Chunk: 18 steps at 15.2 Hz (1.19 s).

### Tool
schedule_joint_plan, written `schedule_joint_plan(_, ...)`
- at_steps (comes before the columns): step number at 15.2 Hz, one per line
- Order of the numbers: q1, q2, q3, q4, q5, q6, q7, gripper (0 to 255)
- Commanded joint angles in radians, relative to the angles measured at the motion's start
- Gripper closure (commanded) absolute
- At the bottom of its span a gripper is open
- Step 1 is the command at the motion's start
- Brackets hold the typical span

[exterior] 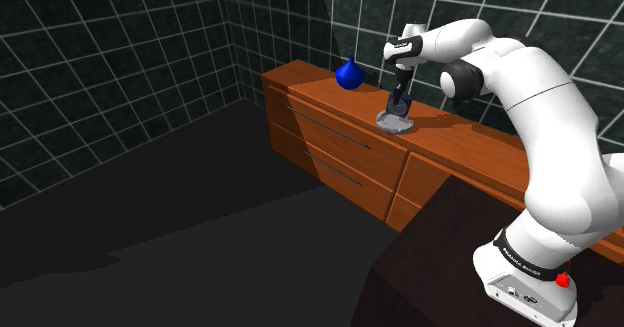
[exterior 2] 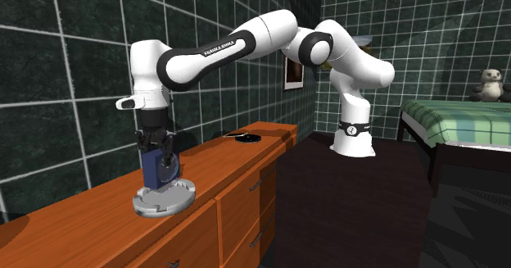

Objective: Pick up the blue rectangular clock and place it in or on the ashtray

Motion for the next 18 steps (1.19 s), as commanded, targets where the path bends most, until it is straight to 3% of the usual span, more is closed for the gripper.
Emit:
schedule_joint_plan(1,0.001,0.01,0.002,-0.01,0.003,0.02,-0.002,255)
schedule_joint_plan(13,-0.003,0.049,0.01,-0.003,0.01,0.053,-0.003,255)
schedule_joint_plan(14,-0.004,0.049,0.01,-0.003,0.01,0.053,-0.003,0)
schedule_joint_plan(18,-0.004,0.049,0.01,-0.003,0.01,0.053,-0.003,0)
